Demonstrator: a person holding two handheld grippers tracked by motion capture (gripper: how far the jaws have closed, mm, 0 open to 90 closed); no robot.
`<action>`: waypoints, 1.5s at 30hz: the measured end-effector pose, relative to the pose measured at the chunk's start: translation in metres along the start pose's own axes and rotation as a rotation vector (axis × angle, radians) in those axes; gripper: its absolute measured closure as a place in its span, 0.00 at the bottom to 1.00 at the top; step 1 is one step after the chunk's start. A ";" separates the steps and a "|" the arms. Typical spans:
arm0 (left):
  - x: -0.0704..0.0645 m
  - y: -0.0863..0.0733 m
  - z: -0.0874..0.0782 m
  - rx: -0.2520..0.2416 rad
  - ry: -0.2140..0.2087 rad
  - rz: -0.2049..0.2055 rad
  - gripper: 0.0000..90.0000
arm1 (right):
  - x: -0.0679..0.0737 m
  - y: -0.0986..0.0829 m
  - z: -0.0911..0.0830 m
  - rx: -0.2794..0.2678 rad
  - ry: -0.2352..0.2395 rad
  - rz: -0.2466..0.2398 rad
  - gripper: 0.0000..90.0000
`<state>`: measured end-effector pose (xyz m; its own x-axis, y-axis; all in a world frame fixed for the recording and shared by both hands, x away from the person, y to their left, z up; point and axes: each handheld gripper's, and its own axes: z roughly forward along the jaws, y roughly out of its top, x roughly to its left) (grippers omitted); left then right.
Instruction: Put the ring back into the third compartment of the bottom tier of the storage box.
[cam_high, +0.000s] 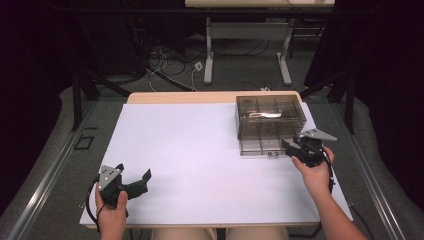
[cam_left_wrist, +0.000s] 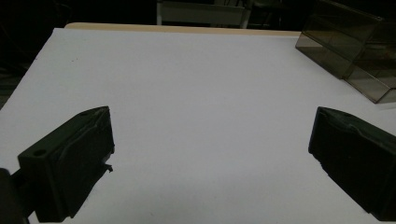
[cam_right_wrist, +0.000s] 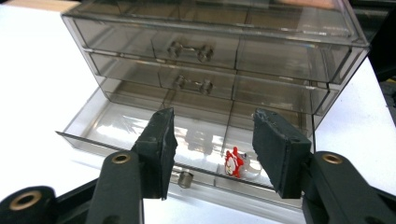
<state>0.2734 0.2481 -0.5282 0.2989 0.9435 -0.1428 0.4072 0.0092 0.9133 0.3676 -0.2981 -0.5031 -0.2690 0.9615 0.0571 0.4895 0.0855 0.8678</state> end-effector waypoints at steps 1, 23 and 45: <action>0.000 0.000 0.000 0.000 0.000 0.000 0.00 | 0.000 0.000 -0.001 -0.008 0.000 -0.003 0.53; -0.001 0.000 0.000 -0.006 -0.002 0.002 0.00 | 0.022 -0.003 -0.036 -0.077 0.059 -0.074 0.34; -0.002 0.000 -0.001 -0.005 -0.015 0.012 0.00 | 0.039 -0.028 -0.053 -0.104 0.127 -0.075 0.19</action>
<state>0.2720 0.2467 -0.5280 0.3163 0.9386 -0.1379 0.3994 0.0001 0.9168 0.2993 -0.2767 -0.4993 -0.4075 0.9120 0.0464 0.3775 0.1219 0.9180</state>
